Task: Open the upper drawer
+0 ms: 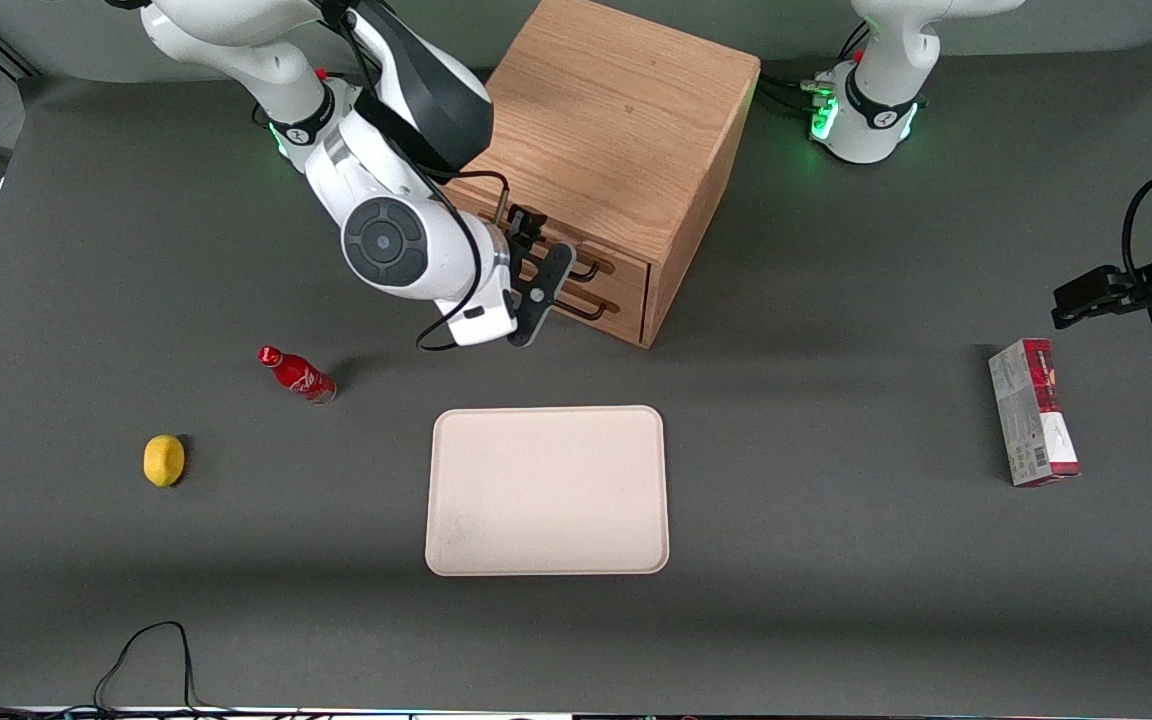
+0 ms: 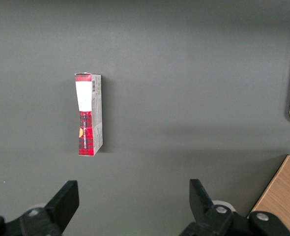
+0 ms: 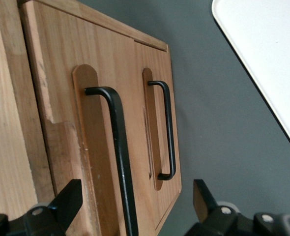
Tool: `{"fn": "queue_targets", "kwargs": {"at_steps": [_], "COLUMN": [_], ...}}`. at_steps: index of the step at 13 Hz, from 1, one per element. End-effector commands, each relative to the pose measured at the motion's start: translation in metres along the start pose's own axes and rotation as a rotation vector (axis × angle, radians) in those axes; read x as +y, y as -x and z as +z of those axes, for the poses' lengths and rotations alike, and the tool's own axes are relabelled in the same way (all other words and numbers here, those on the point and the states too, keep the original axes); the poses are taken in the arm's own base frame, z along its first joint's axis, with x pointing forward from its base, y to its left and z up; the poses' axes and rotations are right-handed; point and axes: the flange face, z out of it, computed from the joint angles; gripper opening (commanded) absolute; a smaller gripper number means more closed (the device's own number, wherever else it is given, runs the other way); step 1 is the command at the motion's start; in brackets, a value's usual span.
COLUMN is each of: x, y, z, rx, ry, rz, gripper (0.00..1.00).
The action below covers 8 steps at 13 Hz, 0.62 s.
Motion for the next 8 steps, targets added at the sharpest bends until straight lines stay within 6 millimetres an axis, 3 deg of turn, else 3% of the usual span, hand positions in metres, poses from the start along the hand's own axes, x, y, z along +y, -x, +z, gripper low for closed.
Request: {"fn": "queue_targets", "kwargs": {"at_steps": [1,8], "x": [0.0015,0.0113], "y": [-0.0046,-0.0036], "z": [0.0032,0.0075], "rx": [-0.001,-0.01], "ry": [-0.022,-0.011], "rz": [-0.015,-0.011], "gripper": [1.0,1.0]}}
